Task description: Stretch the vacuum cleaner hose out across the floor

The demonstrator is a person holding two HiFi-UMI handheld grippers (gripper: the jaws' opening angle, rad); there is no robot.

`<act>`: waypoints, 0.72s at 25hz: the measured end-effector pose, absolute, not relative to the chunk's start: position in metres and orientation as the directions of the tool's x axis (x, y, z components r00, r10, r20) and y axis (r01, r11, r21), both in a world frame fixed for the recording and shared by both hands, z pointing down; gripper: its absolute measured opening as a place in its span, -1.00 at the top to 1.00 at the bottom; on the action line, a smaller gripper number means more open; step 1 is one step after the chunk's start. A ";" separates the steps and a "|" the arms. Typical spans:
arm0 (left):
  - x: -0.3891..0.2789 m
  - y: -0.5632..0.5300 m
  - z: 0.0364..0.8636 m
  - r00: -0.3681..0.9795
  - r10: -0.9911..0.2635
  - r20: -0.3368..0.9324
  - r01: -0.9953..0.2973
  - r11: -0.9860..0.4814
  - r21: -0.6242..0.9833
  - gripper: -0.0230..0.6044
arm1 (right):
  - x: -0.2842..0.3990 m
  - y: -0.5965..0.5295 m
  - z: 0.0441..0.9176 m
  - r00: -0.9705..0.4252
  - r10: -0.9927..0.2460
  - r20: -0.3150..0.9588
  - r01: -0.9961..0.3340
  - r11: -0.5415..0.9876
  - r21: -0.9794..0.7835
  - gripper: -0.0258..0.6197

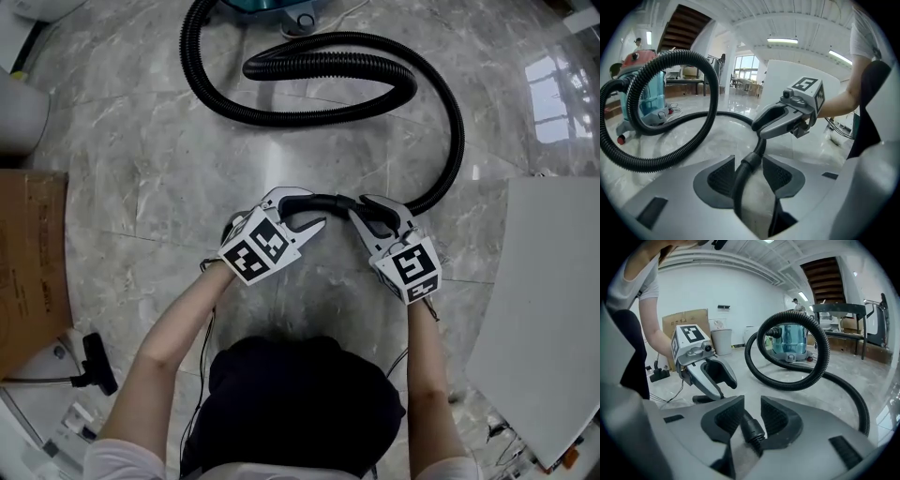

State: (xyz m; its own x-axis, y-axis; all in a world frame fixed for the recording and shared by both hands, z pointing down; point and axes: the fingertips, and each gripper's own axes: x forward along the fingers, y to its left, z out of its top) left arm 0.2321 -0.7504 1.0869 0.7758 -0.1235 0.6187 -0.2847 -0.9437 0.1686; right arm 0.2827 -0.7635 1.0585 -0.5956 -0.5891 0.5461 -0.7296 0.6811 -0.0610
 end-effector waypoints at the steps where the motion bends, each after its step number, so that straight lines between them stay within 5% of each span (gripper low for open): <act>1: 0.231 -0.750 1.094 0.762 -0.109 0.638 -0.274 -0.948 0.164 0.36 | 0.281 -0.763 1.066 -0.595 -0.576 0.560 -0.720 0.692 -0.053 0.55; 7: 0.228 -0.751 1.136 0.663 -0.036 0.747 -0.177 -0.978 0.109 0.22 | 0.277 -0.756 1.113 -0.571 -0.455 0.683 -0.610 0.792 0.018 0.16; 18: 0.230 -0.750 1.157 0.668 -0.013 0.744 -0.193 -0.969 0.157 0.18 | 0.289 -0.744 1.168 -0.483 -0.338 0.808 -0.453 0.886 0.100 0.08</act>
State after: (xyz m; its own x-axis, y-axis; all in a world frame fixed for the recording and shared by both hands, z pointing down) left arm 0.2296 -0.7504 1.1575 0.6676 -0.0126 0.7444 -0.1930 -0.9686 0.1568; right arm 0.2890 -0.7441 1.1680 -0.4834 -0.3378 0.8076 -0.4527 0.8860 0.0997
